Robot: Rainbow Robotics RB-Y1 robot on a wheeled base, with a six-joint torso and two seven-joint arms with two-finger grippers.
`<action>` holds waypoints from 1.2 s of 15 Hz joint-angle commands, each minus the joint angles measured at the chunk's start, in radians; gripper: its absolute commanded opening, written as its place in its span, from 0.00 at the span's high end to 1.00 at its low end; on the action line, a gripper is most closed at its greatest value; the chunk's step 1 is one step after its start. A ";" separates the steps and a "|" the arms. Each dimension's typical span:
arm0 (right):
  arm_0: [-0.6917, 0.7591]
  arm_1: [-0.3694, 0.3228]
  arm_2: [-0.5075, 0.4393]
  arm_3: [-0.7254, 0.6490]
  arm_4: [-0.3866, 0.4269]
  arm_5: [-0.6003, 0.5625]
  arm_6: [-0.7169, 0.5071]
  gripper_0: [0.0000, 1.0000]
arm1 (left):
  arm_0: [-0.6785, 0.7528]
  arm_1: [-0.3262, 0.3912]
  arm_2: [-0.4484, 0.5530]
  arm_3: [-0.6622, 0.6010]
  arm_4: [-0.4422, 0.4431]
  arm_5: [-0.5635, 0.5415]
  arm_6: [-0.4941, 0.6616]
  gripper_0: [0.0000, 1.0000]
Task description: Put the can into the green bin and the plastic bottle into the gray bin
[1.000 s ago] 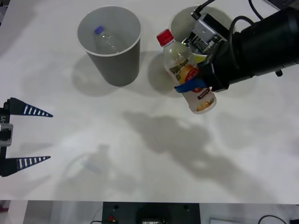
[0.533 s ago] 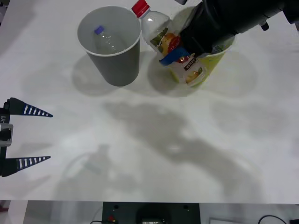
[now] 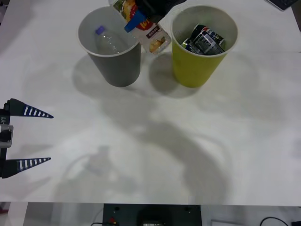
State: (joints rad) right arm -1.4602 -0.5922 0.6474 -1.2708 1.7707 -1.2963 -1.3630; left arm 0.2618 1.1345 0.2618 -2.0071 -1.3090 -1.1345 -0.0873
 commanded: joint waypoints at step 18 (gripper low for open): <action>-0.147 0.285 0.078 0.423 0.138 0.313 0.078 0.00 | 0.000 0.000 0.000 0.000 0.000 0.000 0.000 0.02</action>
State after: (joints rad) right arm -1.6076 -0.3067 0.7256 -0.8479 1.9120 -0.9798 -1.2939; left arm 0.2618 1.1345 0.2618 -2.0071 -1.3090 -1.1345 -0.0873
